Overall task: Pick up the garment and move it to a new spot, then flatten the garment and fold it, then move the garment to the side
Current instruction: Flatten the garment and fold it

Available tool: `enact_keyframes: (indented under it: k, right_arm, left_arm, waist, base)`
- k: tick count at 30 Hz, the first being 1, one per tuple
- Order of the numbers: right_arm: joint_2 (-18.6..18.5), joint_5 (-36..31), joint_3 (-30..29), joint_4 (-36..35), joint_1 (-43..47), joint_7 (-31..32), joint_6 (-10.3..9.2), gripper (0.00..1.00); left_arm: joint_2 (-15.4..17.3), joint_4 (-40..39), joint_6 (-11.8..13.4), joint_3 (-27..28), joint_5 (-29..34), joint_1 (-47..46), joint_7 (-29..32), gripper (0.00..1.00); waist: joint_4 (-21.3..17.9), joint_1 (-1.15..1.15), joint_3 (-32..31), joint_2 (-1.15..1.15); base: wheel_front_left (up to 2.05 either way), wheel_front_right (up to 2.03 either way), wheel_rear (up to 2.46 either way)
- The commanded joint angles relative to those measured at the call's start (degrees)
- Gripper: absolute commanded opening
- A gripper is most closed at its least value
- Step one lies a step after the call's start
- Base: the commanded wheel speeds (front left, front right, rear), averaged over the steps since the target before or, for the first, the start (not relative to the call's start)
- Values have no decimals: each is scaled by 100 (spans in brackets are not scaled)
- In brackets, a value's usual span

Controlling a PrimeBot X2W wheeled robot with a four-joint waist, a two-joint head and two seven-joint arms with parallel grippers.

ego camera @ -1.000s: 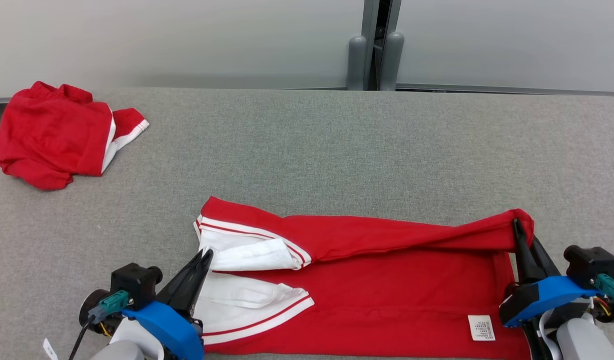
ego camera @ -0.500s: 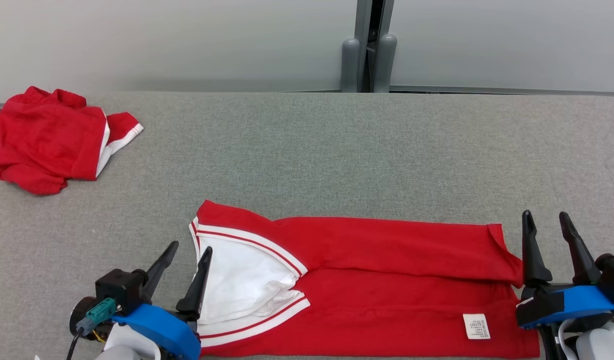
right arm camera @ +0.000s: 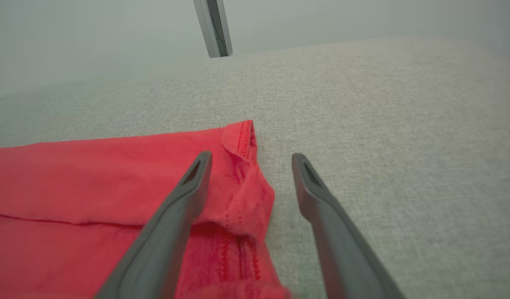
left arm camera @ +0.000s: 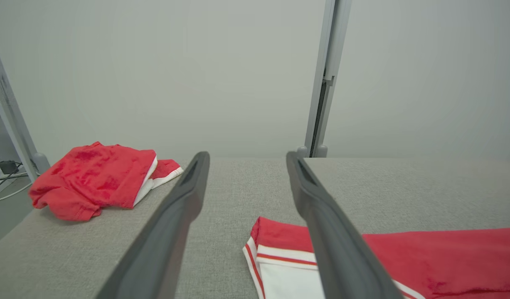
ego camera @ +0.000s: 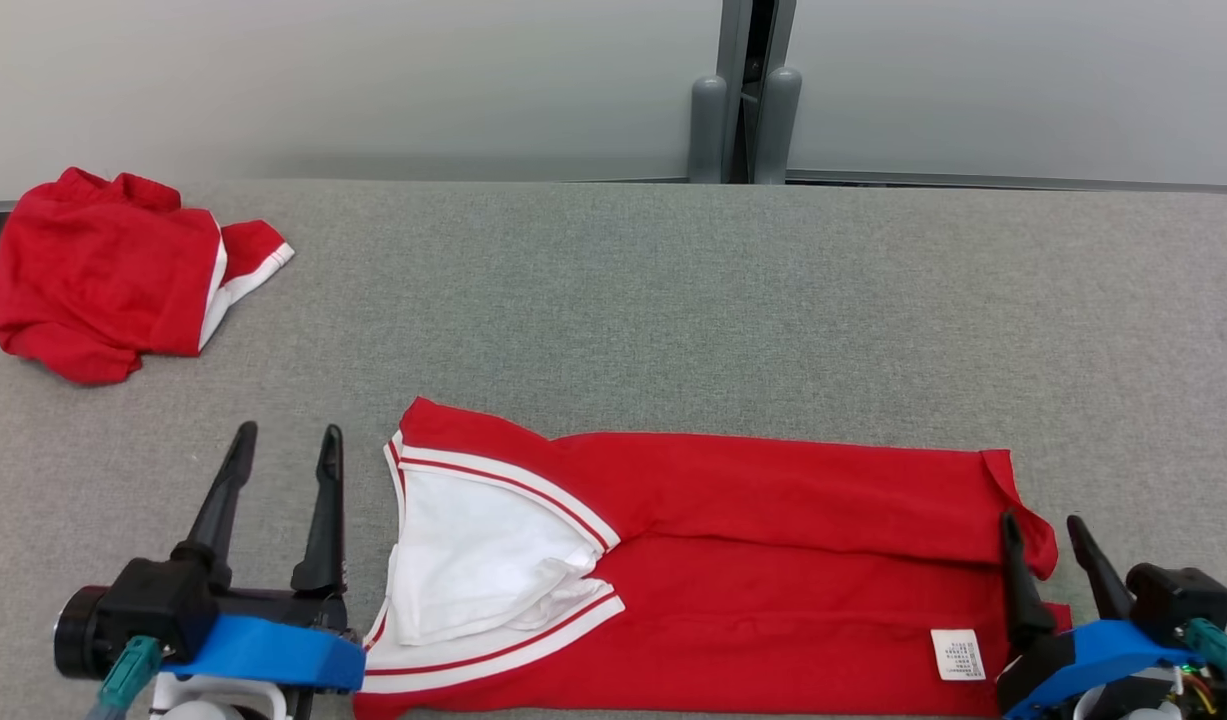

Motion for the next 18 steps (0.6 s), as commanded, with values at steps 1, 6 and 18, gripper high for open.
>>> enact_keyframes:
  k: [1,6,18]
  right_arm:
    - [31,42,35,171,-107,-3,-2,100]
    - [71,149,173,724,-285,1,-2,100]
    - [-35,589,558,1096,-473,3,-3,0]
  left_arm:
    - [-102,-62,-82,212,163,134,-15,100]
    - [-511,-195,-358,857,608,338,-15,100]
    - [-1036,-281,-809,1700,1211,527,-15,100]
  waist:
    - [-4,0,8,0]
    - [-22,0,30,0]
    - [-40,0,35,0]
  base:
    - [0,0,0]
    - [0,0,0]
    - [0,0,0]
